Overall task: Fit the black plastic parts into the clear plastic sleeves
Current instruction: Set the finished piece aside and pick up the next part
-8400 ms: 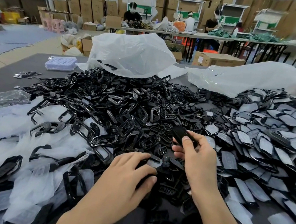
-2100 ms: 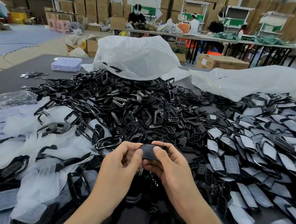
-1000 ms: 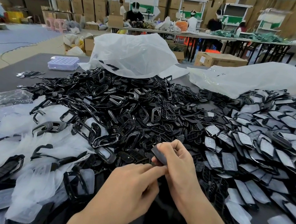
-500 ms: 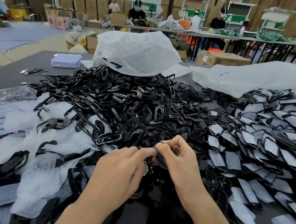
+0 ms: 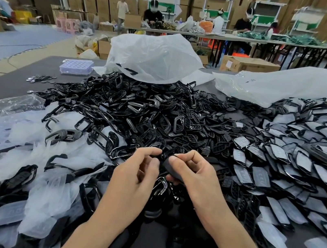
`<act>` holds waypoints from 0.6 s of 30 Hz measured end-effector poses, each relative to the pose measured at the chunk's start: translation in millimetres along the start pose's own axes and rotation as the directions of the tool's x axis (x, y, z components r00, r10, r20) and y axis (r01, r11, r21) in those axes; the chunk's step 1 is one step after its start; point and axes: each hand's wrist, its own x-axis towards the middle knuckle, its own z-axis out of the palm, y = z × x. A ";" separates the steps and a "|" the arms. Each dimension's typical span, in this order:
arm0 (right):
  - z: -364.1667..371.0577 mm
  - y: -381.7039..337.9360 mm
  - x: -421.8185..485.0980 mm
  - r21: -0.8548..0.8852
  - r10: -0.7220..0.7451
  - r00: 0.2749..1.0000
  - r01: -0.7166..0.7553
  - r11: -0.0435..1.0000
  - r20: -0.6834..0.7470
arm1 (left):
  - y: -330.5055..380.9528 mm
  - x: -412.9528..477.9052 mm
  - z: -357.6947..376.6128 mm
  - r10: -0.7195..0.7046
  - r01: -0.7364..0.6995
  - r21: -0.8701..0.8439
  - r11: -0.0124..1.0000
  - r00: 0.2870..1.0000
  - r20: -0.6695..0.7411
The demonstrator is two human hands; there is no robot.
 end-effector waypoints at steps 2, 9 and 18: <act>2.7 -1.0 -2.2 0.024 -0.022 0.998 0.021 1.000 0.053 | 4.2 0.1 3.6 -0.043 0.046 -0.086 0.995 0.998 0.041; 1.9 3.5 -0.4 0.065 -0.021 0.999 0.019 0.998 0.037 | 6.8 3.2 7.4 -0.183 0.182 -0.262 0.948 0.983 0.022; 2.4 2.3 -1.2 0.057 -0.025 0.999 0.023 0.998 0.041 | 8.6 -1.7 8.5 -0.136 0.141 -0.285 0.948 0.990 0.037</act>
